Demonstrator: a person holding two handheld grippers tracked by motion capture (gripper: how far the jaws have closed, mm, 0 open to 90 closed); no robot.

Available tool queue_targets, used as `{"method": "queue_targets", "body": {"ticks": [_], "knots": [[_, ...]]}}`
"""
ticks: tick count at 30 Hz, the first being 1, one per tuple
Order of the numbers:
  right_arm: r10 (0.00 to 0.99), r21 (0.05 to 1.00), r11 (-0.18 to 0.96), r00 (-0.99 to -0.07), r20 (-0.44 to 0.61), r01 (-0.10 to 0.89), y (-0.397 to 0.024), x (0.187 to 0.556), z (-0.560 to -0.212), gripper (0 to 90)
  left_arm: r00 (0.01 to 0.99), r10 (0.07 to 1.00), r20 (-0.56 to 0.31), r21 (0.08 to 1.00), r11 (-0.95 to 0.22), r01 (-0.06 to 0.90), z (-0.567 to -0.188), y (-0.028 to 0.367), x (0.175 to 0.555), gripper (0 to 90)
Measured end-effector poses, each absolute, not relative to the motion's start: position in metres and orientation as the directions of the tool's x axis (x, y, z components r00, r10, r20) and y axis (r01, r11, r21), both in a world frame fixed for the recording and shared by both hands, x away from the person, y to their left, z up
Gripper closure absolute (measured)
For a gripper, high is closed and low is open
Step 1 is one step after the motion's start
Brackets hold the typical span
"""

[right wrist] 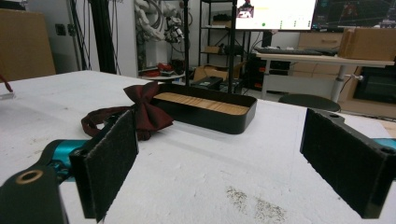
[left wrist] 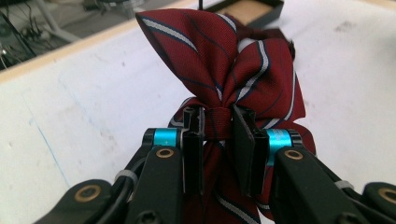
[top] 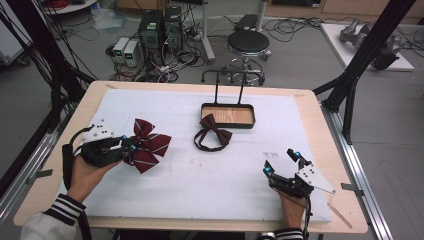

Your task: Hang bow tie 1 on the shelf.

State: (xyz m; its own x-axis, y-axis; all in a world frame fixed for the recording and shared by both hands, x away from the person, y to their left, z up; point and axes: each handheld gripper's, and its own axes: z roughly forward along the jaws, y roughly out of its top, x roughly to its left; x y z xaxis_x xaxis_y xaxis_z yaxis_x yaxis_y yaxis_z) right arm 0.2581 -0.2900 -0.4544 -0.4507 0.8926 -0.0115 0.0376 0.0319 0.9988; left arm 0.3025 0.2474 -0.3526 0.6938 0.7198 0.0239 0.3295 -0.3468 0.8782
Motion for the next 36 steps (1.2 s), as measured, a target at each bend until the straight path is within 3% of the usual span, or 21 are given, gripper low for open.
{"method": "queue_targets", "body": {"ticks": [23, 36], "knots": [[0.898, 0.999, 0.03, -0.441, -0.012, 0.034, -0.29, 0.258, -0.454, 10.6, 0.701, 0.713, -0.001, 0.938, -0.242, 0.248, -0.322, 0.214, 0.338, 74.5], [0.899, 0.999, 0.03, -0.437, -0.01, 0.039, -0.29, 0.258, -0.454, 10.6, 0.719, 0.693, 0.055, 0.939, -0.28, 0.198, -0.297, 0.191, 0.362, 74.5]]}}
